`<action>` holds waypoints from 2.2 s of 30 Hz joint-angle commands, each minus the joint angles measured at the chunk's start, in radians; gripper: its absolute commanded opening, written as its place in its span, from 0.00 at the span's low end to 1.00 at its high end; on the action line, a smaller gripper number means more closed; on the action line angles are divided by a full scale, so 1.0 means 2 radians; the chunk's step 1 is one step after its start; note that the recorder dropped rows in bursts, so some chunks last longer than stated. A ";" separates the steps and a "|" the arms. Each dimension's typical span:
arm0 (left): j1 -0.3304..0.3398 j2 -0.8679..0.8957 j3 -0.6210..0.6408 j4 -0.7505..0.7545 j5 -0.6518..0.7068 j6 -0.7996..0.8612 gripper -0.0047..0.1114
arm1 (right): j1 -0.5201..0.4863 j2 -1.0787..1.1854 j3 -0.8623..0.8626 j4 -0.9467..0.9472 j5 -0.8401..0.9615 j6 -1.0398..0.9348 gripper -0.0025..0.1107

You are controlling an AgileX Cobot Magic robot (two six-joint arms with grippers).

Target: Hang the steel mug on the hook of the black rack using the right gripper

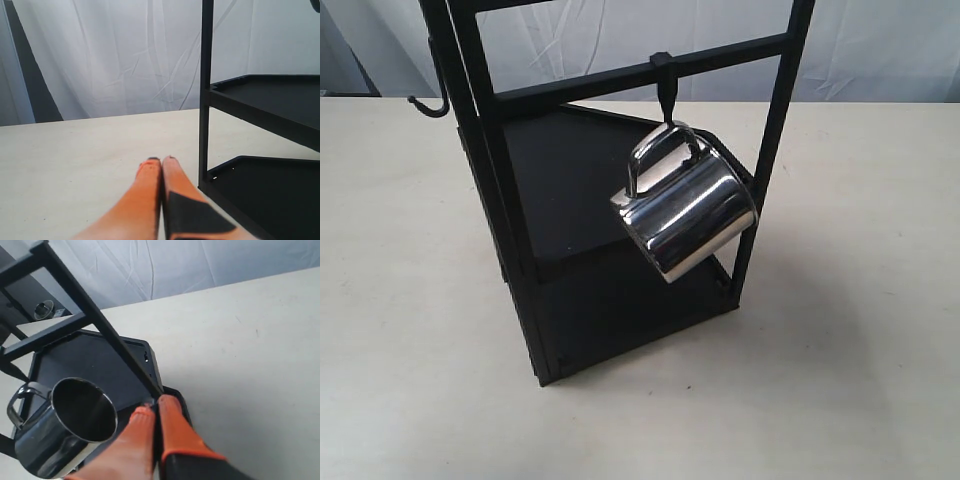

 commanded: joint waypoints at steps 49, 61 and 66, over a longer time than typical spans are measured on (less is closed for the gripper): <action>-0.002 -0.002 0.000 0.002 -0.003 -0.001 0.05 | -0.087 -0.319 0.383 -0.044 -0.184 -0.059 0.04; -0.002 -0.002 0.000 0.002 -0.003 -0.001 0.05 | -0.087 -0.319 0.383 -0.044 -0.184 -0.059 0.04; -0.002 -0.002 0.000 0.002 -0.003 -0.001 0.05 | -0.087 -0.319 0.383 -0.044 -0.184 -0.059 0.04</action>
